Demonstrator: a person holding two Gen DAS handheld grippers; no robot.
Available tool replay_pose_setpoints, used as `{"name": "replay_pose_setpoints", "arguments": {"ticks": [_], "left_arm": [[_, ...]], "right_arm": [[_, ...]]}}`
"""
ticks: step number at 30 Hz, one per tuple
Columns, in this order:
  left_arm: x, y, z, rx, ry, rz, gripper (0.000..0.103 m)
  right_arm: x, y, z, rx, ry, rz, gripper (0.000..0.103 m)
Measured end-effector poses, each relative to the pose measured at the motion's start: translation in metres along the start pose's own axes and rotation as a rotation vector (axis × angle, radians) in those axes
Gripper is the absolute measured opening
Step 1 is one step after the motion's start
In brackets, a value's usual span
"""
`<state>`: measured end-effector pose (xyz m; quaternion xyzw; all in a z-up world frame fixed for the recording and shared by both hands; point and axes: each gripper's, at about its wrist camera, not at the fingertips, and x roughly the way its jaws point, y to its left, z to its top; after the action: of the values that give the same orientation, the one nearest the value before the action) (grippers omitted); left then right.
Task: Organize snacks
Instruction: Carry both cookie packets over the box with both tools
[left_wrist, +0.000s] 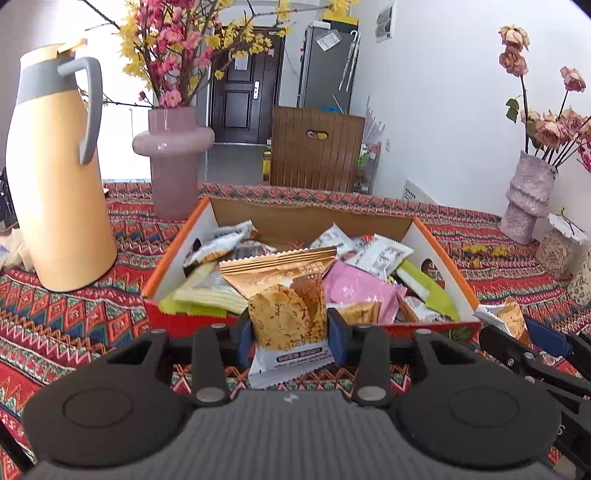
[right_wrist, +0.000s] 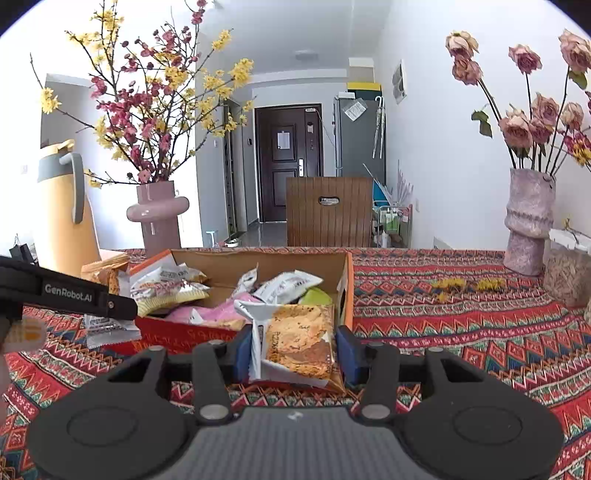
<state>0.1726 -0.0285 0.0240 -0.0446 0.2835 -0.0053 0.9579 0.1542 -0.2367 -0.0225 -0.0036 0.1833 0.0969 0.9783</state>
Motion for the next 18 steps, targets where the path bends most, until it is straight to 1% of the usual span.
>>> {"name": "replay_pose_setpoints", "arguments": {"ticks": [4,10,14,18], "left_arm": [[-0.003,0.008,0.022,-0.008,-0.053,0.025,0.041],[0.008,0.014,0.043,0.000,-0.104,0.057,0.041],[0.024,0.018,0.048,-0.006,-0.126,0.095,0.041],[0.038,0.024,0.050,-0.022,-0.161,0.142,0.041]], "right_arm": [[0.012,0.011,0.022,-0.024,-0.025,0.011,0.046],[0.043,0.024,0.046,-0.027,-0.023,0.015,0.046],[0.069,0.029,0.053,-0.003,-0.012,0.001,0.046],[0.089,0.036,0.050,-0.003,-0.013,-0.029,0.046]]}}
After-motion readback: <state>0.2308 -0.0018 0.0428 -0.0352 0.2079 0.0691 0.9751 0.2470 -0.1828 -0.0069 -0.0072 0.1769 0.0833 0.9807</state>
